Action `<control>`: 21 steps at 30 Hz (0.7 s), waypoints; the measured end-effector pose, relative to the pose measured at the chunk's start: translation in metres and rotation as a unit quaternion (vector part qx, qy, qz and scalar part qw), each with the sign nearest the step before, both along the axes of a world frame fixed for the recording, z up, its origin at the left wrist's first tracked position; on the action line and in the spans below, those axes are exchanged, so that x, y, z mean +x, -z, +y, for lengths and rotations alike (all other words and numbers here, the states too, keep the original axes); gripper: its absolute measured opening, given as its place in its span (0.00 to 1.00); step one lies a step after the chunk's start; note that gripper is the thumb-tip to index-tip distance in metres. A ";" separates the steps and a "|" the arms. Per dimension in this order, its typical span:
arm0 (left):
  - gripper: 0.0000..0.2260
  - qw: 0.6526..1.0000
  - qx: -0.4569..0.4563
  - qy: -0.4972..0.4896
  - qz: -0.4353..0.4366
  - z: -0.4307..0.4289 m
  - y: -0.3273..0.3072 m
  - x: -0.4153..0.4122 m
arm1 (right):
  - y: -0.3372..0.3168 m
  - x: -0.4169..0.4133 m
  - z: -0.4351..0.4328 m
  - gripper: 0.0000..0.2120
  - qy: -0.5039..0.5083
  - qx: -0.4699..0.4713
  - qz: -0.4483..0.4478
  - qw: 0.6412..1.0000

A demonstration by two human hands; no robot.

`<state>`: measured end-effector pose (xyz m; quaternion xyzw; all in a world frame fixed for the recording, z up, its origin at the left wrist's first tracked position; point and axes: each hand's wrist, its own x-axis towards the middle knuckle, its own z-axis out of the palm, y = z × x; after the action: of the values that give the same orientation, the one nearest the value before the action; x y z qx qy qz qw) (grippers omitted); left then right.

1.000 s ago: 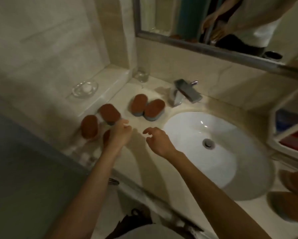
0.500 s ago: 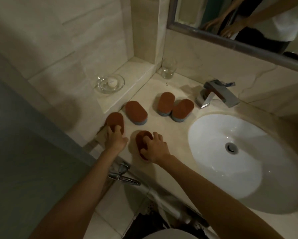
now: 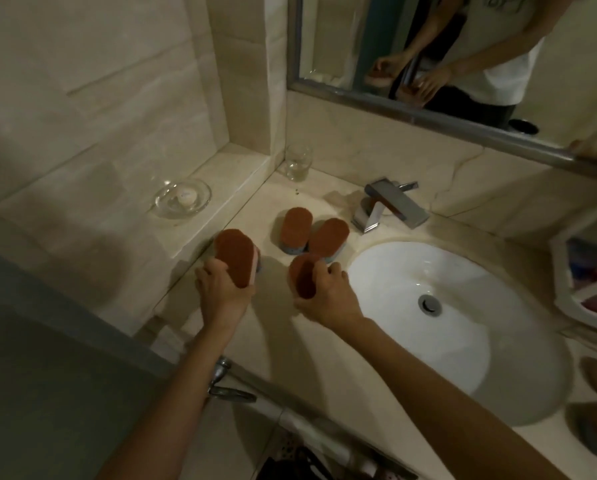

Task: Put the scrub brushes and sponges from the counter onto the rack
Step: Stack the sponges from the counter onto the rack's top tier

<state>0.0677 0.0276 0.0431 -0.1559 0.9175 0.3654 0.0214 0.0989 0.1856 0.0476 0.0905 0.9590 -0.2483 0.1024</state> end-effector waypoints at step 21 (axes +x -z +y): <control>0.27 0.855 0.116 0.432 0.261 0.431 -0.251 0.052 | -0.256 0.121 0.385 0.16 0.314 0.049 0.339 0.885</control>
<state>0.1199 0.4588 0.2937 0.3611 0.8154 0.4504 -0.0448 0.2195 0.5703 0.3041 0.3022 0.8675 -0.2359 -0.3170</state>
